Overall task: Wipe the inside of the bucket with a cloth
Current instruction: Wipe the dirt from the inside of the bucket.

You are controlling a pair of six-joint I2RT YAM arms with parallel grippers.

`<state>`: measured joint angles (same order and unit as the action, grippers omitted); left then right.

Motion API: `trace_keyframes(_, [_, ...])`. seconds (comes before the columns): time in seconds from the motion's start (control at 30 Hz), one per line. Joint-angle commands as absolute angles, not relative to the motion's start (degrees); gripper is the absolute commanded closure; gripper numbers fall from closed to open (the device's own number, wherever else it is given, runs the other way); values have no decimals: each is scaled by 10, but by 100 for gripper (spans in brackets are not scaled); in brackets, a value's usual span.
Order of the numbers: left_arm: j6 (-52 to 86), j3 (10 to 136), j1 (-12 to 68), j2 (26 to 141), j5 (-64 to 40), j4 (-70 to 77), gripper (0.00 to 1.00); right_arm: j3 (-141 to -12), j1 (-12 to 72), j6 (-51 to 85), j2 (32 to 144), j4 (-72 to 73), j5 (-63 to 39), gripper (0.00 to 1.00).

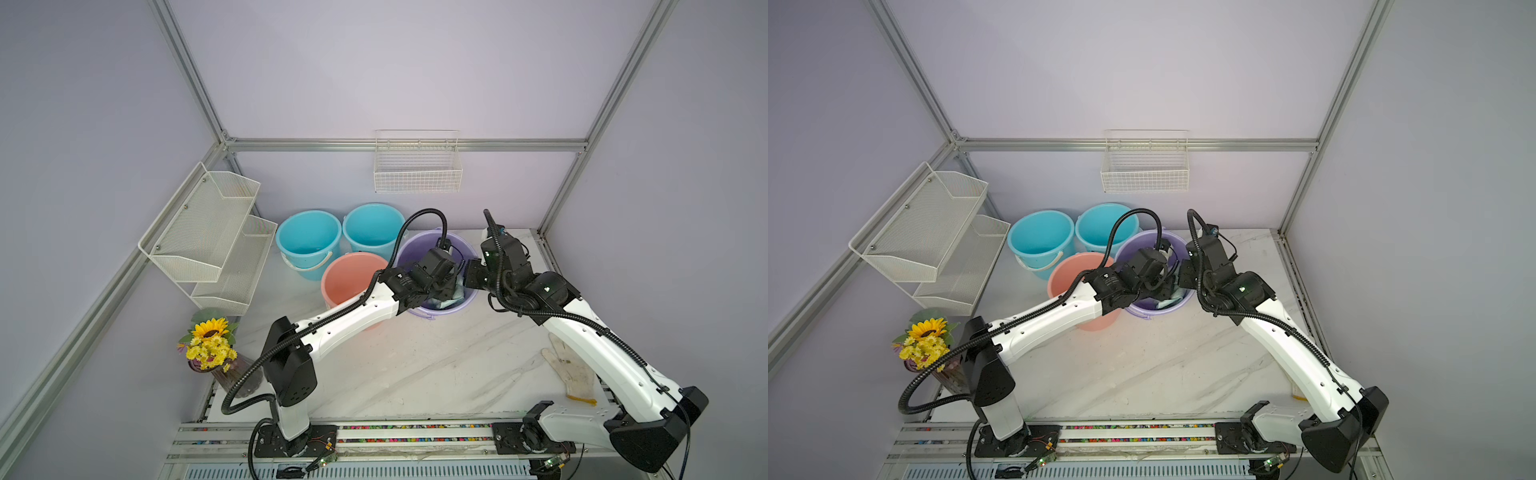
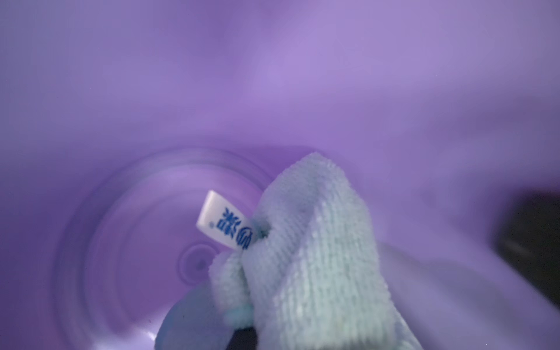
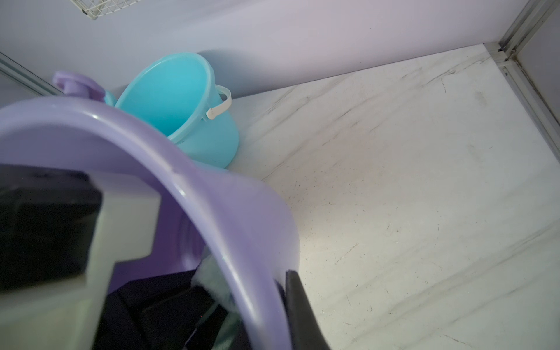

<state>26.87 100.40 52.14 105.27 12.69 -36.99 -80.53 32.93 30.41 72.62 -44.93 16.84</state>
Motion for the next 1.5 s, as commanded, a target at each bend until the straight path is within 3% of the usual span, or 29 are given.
trace_keyframes(0.0, [225,1058,520,1085,70,-411,100,-803,335,317,710,-406,171,100])
trace_keyframes(0.13, [164,1075,520,1107,-94,-434,100,-811,335,307,707,-417,194,100])
trace_keyframes(0.27, [125,1105,520,1136,-101,-533,100,-829,335,288,708,-427,220,100])
trace_keyframes(0.5, [60,1179,520,1192,12,-748,100,-881,335,258,733,-482,268,100])
trace_keyframes(0.7, [71,1221,521,1214,214,-839,100,-897,335,263,742,-510,272,100])
trace_keyframes(1.07, [165,1235,524,1201,442,-687,100,-871,335,326,726,-509,195,100])
trace_keyframes(1.3, [171,1242,524,1202,485,-594,100,-837,336,368,708,-490,135,100])
trace_keyframes(1.47, [165,1225,519,1190,413,-519,100,-815,336,385,697,-473,107,100])
